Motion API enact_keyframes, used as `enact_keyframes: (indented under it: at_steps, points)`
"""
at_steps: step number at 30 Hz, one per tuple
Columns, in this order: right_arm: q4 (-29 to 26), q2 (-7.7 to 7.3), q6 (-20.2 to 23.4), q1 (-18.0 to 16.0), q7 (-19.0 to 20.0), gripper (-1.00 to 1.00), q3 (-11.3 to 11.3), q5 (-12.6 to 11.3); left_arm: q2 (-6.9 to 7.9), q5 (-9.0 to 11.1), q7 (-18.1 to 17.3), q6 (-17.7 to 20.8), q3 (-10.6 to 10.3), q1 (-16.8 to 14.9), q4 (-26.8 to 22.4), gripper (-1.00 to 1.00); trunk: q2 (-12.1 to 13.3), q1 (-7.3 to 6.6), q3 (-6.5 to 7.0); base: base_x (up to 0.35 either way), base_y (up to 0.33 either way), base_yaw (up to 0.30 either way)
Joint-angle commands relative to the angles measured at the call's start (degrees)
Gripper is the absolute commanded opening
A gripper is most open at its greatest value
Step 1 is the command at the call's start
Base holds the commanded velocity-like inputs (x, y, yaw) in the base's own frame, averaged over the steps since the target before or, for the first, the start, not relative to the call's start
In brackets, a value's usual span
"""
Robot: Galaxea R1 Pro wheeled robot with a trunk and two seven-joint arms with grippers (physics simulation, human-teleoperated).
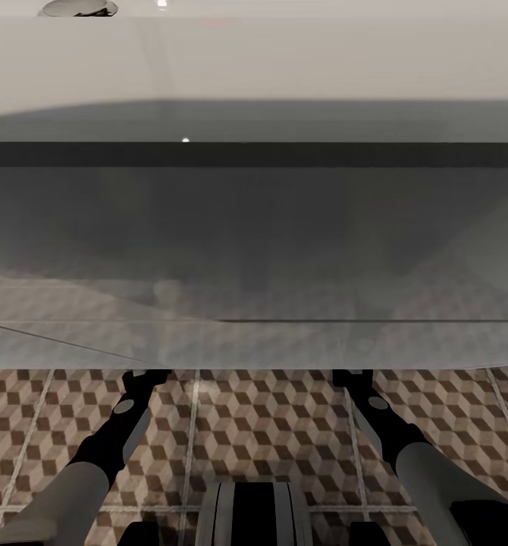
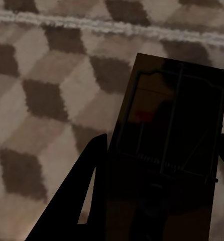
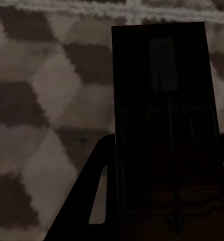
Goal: Take the four mousetraps from the cabinet in the bathroom and place them on the bathroom floor. Make sure all four end up on the same floor surface, and ensure that at least two of them are either under or directly next to the same bathroom sink.
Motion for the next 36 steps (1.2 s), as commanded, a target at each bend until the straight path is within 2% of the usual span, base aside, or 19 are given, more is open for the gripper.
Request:
enact_keyframes:
  at_steps: [1, 11, 19, 36]
  points:
    - [0.05, -0.06, -0.18, -0.03, -0.02, -1.0, 0.37, -0.26, 0.05, 0.47, 0.09, -0.21, -0.1, -0.02, 0.08, -1.0, -0.01, -0.01, -0.03, 0.0, 0.0, 0.0]
    - [0.14, -0.06, -0.28, -0.03, -0.02, -1.0, 0.37, -0.35, 0.06, 0.55, 0.09, -0.39, 0.06, -0.02, 0.17, -1.0, -0.01, -0.01, -0.03, 0.0, 0.0, 0.0]
    - [0.23, -0.06, -4.13, -0.02, -0.09, -1.0, 0.42, -0.52, 0.09, 0.55, 0.09, -0.4, 0.14, -0.02, 0.17, -1.0, -0.01, -0.01, -0.03, 0.0, 0.0, 0.0]
    - [0.32, -0.06, -4.23, -0.02, -0.11, -1.0, 0.58, -0.47, 0.09, 0.55, 0.09, -0.31, 0.1, -0.02, 0.17, -1.0, -0.01, -0.01, -0.03, 0.0, 0.0, 0.0]
